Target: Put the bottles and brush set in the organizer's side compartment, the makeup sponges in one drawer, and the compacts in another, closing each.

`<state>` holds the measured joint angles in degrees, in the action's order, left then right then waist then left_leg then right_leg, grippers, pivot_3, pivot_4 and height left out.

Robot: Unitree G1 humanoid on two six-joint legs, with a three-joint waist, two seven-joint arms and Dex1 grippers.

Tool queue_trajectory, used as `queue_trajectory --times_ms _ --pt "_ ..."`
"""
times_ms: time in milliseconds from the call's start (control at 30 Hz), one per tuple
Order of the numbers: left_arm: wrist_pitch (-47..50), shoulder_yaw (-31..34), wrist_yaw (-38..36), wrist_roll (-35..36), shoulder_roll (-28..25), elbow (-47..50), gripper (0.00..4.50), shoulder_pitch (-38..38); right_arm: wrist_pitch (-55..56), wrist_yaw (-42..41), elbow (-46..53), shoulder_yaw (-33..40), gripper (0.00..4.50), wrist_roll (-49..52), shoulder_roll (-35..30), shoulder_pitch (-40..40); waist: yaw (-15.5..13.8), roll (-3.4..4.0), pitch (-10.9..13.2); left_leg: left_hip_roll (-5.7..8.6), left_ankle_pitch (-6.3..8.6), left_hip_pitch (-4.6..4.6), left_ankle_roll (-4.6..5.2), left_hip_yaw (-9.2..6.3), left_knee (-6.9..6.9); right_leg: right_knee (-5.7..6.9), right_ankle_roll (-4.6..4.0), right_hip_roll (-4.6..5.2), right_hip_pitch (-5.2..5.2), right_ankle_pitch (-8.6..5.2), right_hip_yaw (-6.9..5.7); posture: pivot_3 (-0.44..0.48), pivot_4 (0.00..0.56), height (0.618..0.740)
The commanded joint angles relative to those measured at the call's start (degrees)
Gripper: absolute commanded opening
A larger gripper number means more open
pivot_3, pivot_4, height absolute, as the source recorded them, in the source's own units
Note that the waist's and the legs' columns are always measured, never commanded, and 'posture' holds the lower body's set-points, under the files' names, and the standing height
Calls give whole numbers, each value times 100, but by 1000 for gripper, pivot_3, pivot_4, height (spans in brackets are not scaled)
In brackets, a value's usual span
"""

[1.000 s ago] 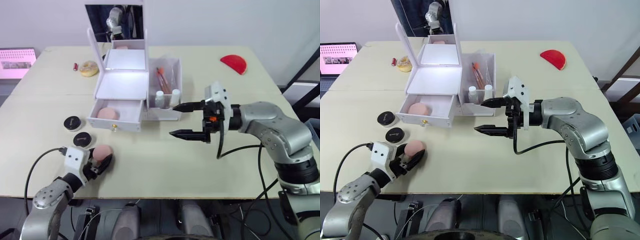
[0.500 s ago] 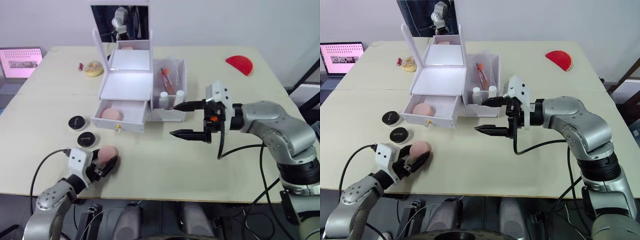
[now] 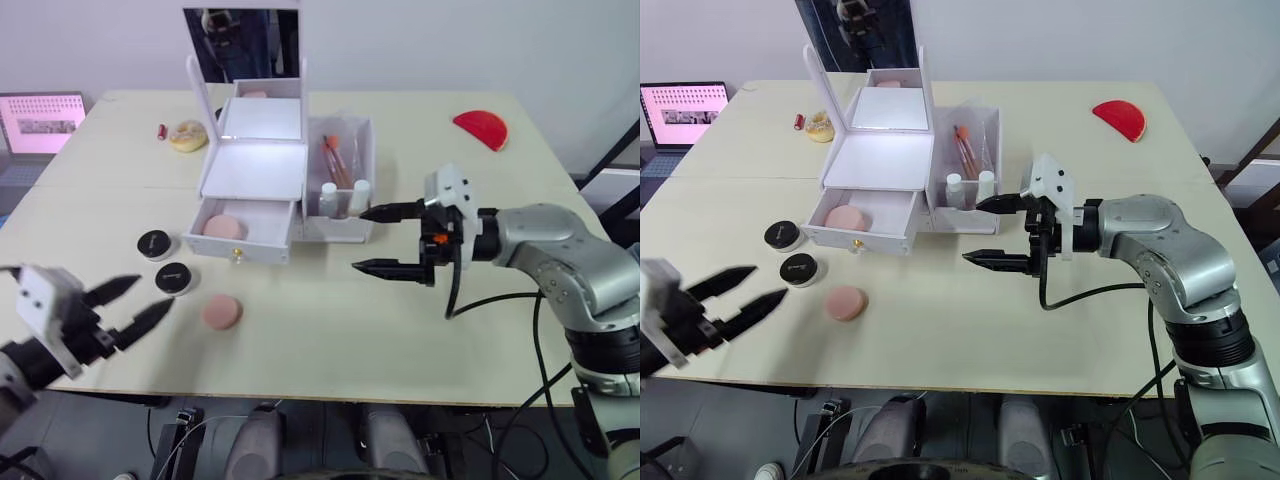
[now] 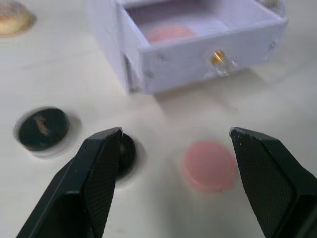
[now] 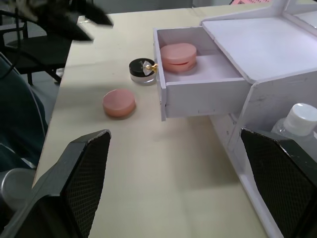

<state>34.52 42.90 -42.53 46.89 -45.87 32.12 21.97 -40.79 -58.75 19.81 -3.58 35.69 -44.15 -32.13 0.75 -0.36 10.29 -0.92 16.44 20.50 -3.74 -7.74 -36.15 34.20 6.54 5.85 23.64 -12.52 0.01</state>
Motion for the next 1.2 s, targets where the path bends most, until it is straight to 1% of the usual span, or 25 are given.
queue_trajectory --times_ms 33,100,167,200,267,367,433,533,600,700,800,867,967,1200 --pt "186 165 -189 376 -495 -310 3662 -623 100 4 34 255 4500 -20 -108 -29 5 -1 1 0 0 1 0 2 1 -2 0 0 0 0 1 0 150 739" --pt "269 -29 -298 437 -825 -704 3662 -1224 127 14 -4 328 4500 -61 -162 -18 -15 -11 6 0 0 2 0 1 2 1 -2 -1 3 1 1 0 150 739" --pt "346 -204 -485 420 -1021 -1010 3662 -1580 135 17 4 382 4500 -75 -195 11 10 -7 8 0 0 4 0 2 3 0 -5 -1 6 3 1 0 150 739" --pt "368 -287 -598 391 -1086 -1116 3662 -1665 133 21 23 406 4500 -76 -213 31 24 -6 8 0 0 3 0 10 4 -2 -16 -1 4 10 8 0 150 739" --pt "360 -510 -831 280 -1087 -1154 3662 -1595 99 76 117 474 4500 -56 -232 121 76 -7 8 0 0 2 0 23 13 -7 -18 -1 10 12 20 0 150 739" --pt "367 -703 -898 236 -869 -981 3662 -1343 74 175 218 517 4500 -63 -231 226 138 -8 8 0 1 3 3 35 29 -6 -6 -1 24 5 37 0 150 739" --pt "363 -805 -785 228 -617 -783 3662 -1157 35 232 273 531 4500 -36 -216 257 162 -11 9 0 2 10 4 39 34 -3 -2 -2 37 4 43 0 150 739" --pt "206 -1079 -627 -15 -261 -557 4482 -898 10 274 302 514 4500 -24 -211 266 151 -15 10 0 2 14 4 46 34 -4 -3 -2 44 4 53 0 150 739" --pt "131 -1257 -565 -173 -81 -442 4482 -747 3 288 309 504 4500 -20 -209 269 145 -15 10 0 2 14 4 49 28 -3 -6 -3 43 5 56 0 150 739" --pt "-178 -1911 -367 -743 256 -454 4482 -597 -23 310 306 478 4500 -16 -200 243 135 -17 11 0 2 8 4 60 12 0 -12 -3 36 10 65 0 150 739" --pt "-535 -2335 -99 -1272 578 -863 4482 -807 -57 338 331 469 4500 3 -187 233 95 -24 11 0 2 1 4 66 3 3 -12 -4 32 12 72 0 150 739" --pt "-740 -2601 -118 -1536 699 -1105 4482 -884 -84 355 373 463 4500 19 -188 238 44 -25 10 0 2 -2 4 66 0 6 -11 -7 31 13 73 0 150 739" --pt "-897 -2824 -159 -1700 822 -1287 4482 -946 -136 367 414 492 4500 59 -209 240 26 -26 10 0 2 -3 4 67 0 8 -25 -9 33 23 77 0 150 739" --pt "-1242 -3228 -200 -2089 965 -1667 4482 -986 -211 399 497 533 4500 71 -235 277 -9 -24 9 0 2 -1 4 69 7 4 -21 -9 34 20 80 0 150 739"
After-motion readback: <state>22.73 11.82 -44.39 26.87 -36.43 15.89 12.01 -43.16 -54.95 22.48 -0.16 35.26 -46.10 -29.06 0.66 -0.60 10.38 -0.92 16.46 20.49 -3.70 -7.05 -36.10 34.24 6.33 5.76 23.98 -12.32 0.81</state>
